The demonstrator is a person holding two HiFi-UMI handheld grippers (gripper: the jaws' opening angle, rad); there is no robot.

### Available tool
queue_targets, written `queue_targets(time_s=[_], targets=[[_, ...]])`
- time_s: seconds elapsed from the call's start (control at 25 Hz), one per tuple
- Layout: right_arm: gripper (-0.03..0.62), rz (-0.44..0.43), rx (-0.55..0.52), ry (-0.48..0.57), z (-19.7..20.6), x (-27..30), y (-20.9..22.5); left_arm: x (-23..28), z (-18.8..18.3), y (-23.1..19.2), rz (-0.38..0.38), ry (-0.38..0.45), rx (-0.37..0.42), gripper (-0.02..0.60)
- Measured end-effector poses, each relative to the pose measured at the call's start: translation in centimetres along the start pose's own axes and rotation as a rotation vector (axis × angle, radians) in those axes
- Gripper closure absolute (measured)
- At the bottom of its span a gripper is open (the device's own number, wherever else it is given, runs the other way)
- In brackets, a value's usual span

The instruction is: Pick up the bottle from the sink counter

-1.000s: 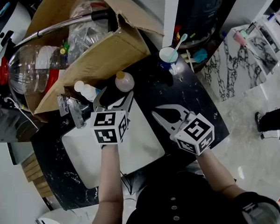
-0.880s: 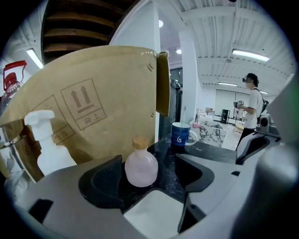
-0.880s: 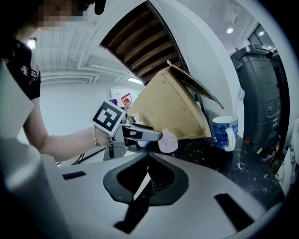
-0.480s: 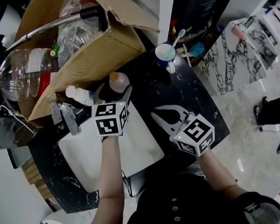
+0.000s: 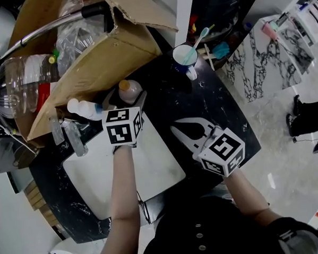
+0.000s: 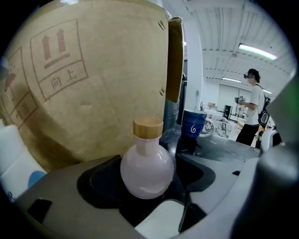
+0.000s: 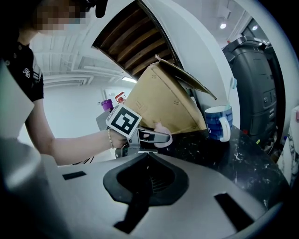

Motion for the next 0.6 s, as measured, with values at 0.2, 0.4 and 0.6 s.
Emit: queue_targets(time_s=[0.2, 0.4, 0.6], targets=[[0.591, 0.009, 0.001, -0.003, 0.1, -0.1, 0.0, 0.5, 0.1, -0.2, 0.003, -0.007, 0.007, 0.215], [0.591, 0.012, 0.003, -0.006, 0.3, -0.2, -0.1, 0.9, 0.2, -0.2, 0.011, -0.004, 0.002, 0.213], [0.591, 0.014, 0.003, -0.006, 0.4, -0.2, -0.2, 1.1, 0.2, -0.3, 0.027, -0.004, 0.013, 0.213]])
Point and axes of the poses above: the fingertips, and each gripper's own axes: x forward along the fingers, y to its right, z out of its underside, the point moved 6 cm from there along -x, backward along the fingers, and after that the axes turned 14 degrees about y, right-handed, at the moved point
